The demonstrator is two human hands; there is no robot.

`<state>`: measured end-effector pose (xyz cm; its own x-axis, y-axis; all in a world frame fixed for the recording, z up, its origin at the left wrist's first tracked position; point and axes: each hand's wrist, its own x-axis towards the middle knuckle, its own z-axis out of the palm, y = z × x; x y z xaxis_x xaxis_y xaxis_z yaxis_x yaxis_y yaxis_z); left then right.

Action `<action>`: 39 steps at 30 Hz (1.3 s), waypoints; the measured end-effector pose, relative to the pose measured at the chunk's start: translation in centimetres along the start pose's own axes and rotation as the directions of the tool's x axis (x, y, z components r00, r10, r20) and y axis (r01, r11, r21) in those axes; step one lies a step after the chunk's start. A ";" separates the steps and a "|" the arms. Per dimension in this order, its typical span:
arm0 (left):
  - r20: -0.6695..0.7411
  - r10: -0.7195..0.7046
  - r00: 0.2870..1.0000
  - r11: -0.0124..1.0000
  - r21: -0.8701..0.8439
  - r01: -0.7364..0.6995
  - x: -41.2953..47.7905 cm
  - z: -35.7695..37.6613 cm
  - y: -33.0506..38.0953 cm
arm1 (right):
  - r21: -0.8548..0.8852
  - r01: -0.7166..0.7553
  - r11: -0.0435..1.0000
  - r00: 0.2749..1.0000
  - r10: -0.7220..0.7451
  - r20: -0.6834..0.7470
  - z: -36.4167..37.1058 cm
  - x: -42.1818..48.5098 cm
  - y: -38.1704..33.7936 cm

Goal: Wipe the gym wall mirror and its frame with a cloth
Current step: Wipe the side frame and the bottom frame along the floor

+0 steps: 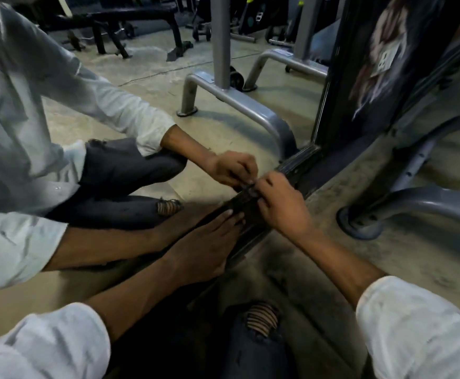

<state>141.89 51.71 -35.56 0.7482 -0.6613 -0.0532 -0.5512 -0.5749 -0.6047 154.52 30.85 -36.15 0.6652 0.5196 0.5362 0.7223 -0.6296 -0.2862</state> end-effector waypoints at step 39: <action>-0.074 -0.062 0.995 0.994 0.086 0.069 9.8 0.5 -1.7 | 0.394 -0.264 0.880 0.827 0.417 -0.376 2.0 0.7 10.6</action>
<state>150.35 46.43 -35.50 0.7520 -0.6578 0.0433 -0.4644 -0.5753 -0.6733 163.00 25.73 -40.36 0.7806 -0.0499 0.6231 0.5343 -0.4640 -0.7065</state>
